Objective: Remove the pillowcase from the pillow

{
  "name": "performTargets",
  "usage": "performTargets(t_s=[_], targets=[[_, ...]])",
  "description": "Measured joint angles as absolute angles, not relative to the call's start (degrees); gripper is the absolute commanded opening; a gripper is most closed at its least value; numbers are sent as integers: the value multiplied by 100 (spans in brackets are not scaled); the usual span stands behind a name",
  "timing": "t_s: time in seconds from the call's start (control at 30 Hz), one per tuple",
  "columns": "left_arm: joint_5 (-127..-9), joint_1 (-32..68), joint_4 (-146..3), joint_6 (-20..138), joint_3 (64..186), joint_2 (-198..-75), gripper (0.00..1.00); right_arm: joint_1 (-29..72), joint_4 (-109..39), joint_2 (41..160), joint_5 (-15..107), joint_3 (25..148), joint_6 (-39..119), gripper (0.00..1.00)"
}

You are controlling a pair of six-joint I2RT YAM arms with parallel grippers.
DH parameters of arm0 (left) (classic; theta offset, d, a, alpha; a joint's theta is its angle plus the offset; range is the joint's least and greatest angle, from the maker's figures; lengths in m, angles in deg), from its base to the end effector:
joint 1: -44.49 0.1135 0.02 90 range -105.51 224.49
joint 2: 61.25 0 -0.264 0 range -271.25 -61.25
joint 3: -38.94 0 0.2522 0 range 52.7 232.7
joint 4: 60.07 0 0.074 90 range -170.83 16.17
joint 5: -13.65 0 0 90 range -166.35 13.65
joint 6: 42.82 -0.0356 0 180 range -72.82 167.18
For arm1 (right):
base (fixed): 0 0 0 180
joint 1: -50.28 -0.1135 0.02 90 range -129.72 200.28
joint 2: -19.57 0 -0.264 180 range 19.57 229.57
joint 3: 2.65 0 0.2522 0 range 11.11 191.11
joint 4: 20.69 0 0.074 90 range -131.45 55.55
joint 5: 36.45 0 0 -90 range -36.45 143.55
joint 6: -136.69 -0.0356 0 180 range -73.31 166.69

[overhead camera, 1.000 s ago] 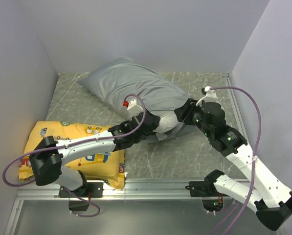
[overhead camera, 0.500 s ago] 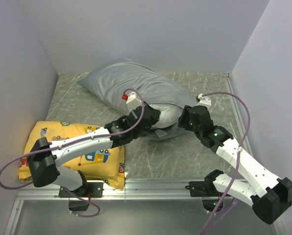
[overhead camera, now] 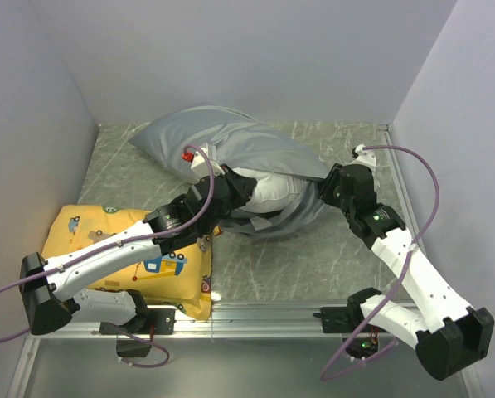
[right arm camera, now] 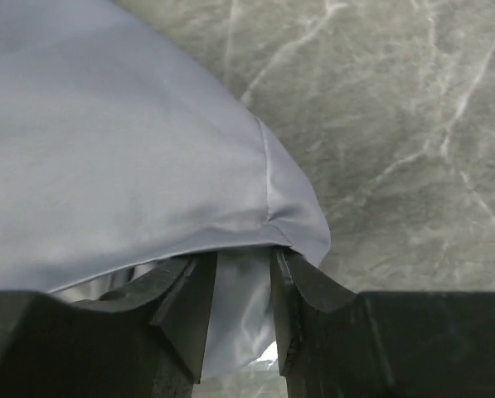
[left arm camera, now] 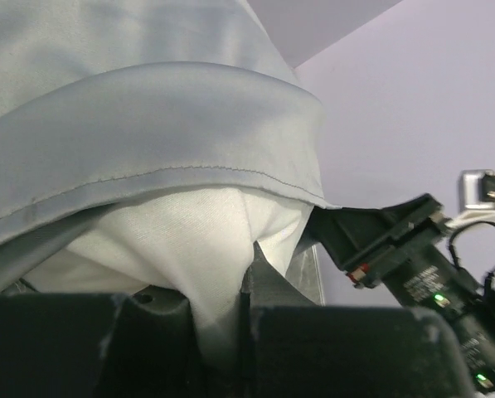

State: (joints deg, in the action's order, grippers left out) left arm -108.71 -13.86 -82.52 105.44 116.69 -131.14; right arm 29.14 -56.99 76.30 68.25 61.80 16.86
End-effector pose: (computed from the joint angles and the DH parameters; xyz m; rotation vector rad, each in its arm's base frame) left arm 0.1630 -0.2282 0.3697 -0.4114 1.8410 -0.9301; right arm 0.2087 0.0710 0.3162 0.3132 2.0402 0.2864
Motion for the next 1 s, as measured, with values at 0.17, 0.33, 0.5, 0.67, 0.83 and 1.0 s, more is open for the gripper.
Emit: performTargets(t_s=[0.17, 0.33, 0.5, 0.67, 0.83, 1.0], targets=[[-10843, -1379, -8292, 10465, 11669, -13103, 0, 2850, -5708, 7101, 6456, 6180, 1594, 50], [-10771, -1371, -8318, 10387, 11730, -13166, 0, 2522, -5710, 6640, 6272, 6180, 1489, 63], [-10705, -1371, -8318, 10378, 11800, -13265, 1, 2306, -5715, 6795, 6226, 6180, 1483, 65], [-10699, -1366, -8320, 10356, 11846, -13297, 1, 2304, -5734, 7177, 6277, 6172, 1498, 65], [-10694, -1364, -8370, 10332, 11916, -13310, 1, 2315, -5754, 7383, 6482, 6172, 1629, 28], [-10701, -1309, -8521, 10183, 12034, -13269, 1, 2776, -5772, 7298, 6552, 6021, 1708, 8]])
